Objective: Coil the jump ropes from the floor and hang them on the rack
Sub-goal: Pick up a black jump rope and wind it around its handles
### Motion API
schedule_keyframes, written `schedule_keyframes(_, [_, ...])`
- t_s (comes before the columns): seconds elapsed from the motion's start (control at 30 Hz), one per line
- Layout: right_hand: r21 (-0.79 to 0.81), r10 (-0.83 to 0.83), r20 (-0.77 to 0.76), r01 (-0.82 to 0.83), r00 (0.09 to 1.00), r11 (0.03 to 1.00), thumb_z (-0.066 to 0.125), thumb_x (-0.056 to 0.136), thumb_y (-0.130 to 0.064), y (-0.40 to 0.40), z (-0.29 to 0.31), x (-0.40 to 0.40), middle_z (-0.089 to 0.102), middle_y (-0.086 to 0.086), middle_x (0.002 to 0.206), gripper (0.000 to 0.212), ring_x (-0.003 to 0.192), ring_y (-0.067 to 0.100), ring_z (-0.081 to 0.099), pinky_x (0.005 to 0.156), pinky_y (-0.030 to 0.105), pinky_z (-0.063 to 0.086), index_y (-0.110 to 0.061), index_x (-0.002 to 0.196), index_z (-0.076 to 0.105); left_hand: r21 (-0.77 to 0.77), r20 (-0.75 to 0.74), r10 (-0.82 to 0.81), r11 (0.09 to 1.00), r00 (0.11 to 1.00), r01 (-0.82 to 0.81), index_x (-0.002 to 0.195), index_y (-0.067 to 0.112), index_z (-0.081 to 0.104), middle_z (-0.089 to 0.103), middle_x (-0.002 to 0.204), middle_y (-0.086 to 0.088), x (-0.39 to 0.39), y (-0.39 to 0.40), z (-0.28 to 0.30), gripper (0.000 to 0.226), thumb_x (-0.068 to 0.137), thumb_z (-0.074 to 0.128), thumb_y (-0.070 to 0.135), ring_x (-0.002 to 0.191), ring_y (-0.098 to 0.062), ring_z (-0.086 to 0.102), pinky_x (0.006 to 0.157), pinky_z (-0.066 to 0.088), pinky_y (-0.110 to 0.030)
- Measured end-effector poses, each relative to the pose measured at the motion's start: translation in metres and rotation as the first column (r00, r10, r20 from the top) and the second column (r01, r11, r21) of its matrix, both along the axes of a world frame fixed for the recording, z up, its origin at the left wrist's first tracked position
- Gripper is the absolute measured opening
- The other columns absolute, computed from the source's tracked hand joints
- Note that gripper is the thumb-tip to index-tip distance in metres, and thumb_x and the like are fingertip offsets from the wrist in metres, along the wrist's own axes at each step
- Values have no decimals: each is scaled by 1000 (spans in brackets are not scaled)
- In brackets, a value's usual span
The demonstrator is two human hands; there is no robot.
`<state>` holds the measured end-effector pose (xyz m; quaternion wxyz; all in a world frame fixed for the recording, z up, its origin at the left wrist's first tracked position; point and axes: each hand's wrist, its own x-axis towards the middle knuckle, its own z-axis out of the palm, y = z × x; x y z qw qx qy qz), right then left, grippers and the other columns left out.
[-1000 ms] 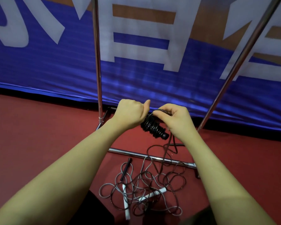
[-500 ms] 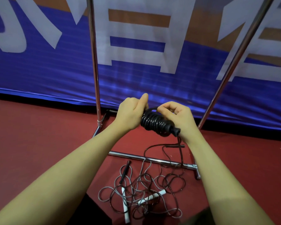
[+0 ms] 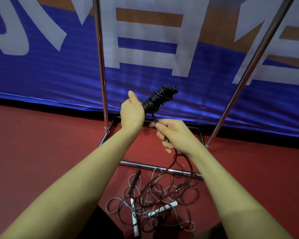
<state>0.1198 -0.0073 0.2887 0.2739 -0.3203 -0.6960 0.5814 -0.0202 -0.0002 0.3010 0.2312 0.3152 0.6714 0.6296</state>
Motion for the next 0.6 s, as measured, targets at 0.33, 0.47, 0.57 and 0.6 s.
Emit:
schedule_keyframes(0.33, [44, 114, 51, -116, 992, 992, 37, 102, -11, -18, 8, -10, 29, -1, 53, 21, 37, 2, 22, 38, 13, 19, -5, 92, 55, -132, -329, 58, 985, 943, -107, 107, 4, 55, 62, 103, -11, -4, -4, -1, 55, 103, 14, 41, 99, -33, 54, 78, 33, -38])
schedule_keyframes(0.47, [135, 96, 95, -108, 991, 985, 49, 98, -11, -21, 7, -9, 35, -13, 46, 16, 43, 0, 30, 43, 14, 27, -7, 91, 62, -205, -456, 41, 967, 889, -150, 113, 4, 49, 54, 91, -8, -9, -7, 2, 48, 104, 17, 38, 87, -29, 50, 74, 30, -35])
schedule_keyframes(0.57, [319, 63, 205, -127, 977, 939, 60, 92, -11, -19, 7, -7, 62, 9, 65, 13, 62, 12, 49, 60, 29, 42, 0, 92, 66, -243, -612, -4, 952, 791, -184, 114, 2, 45, 62, 97, -19, -14, -8, -3, 41, 104, 20, 34, 92, -38, 57, 70, 31, -36])
schedule_keyframes(0.6, [373, 36, 234, -124, 972, 919, 62, 90, -11, -17, 7, -6, 67, 13, 76, 10, 68, 17, 55, 68, 33, 46, -3, 91, 67, -253, -668, -24, 947, 744, -197, 116, 2, 44, 63, 98, -21, -15, -7, -5, 40, 104, 21, 32, 92, -40, 58, 68, 31, -37])
